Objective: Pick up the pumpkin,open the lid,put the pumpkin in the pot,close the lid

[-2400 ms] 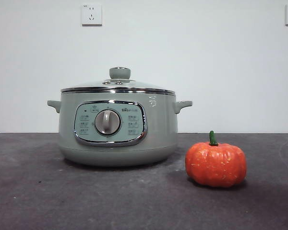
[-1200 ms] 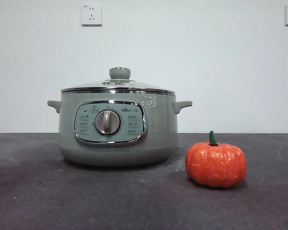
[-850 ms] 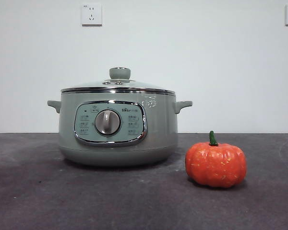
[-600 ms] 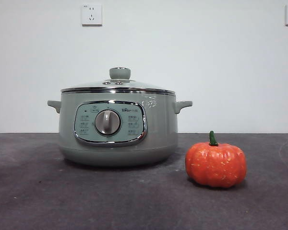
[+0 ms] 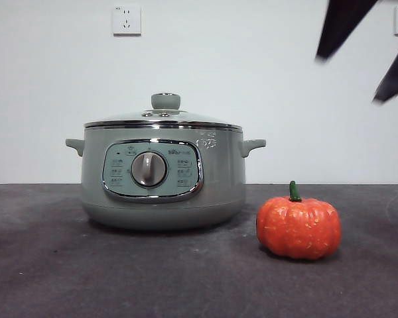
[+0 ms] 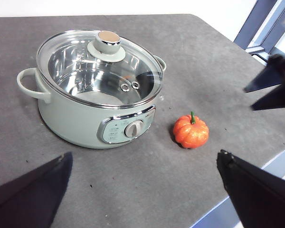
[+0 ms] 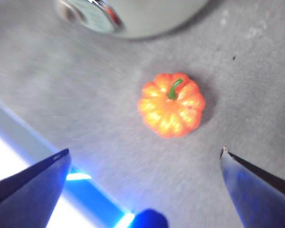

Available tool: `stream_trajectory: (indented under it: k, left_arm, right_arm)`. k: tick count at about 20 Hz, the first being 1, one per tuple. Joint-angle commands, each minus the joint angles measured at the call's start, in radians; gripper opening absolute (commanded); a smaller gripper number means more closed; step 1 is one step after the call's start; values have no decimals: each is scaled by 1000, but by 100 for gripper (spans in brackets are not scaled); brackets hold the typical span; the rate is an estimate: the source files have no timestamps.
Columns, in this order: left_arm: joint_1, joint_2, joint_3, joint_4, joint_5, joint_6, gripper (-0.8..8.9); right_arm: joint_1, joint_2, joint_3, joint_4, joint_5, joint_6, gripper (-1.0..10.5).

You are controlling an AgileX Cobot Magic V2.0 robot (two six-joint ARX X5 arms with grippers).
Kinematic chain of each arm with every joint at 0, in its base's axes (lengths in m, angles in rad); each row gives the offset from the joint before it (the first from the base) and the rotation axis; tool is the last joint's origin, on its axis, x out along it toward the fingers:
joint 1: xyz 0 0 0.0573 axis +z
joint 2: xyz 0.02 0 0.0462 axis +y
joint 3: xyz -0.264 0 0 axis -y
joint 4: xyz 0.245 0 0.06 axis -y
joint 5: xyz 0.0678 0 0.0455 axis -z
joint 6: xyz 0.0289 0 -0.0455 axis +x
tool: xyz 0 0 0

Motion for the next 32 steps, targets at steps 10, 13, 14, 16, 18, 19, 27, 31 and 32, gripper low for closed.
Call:
stream_trajectory:
  k: [10, 13, 14, 16, 18, 19, 27, 31, 32]
  left_arm:
    - [-3, 0, 0, 2, 1, 10, 799]
    - [-3, 2, 0, 2, 1, 10, 799]
    - [-3, 2, 0, 2, 1, 10, 798]
    - [-3, 2, 0, 2, 1, 10, 799]
    - [-3, 2, 0, 1, 1, 10, 799]
    - [-3, 2, 0, 1, 1, 10, 799]
    - [-3, 2, 0, 2, 1, 10, 798]
    - [-3, 2, 0, 2, 0, 10, 786]
    - [-3, 2, 0, 4, -2, 10, 785]
  right_arm:
    - [89, 360, 1, 224, 154, 3, 725]
    - [104, 410, 1, 241, 153, 3, 725]
    - [109, 423, 1, 250, 154, 5, 725]
    - [111, 447, 1, 268, 155, 19, 725]
    - [111, 468, 1, 271, 174, 21, 724]
    - [110, 476, 1, 269, 178, 21, 724]
    - [109, 492, 1, 261, 174, 36, 34]
    - [109, 481, 1, 256, 173, 37, -9]
    - [109, 467, 1, 254, 173, 37, -9]
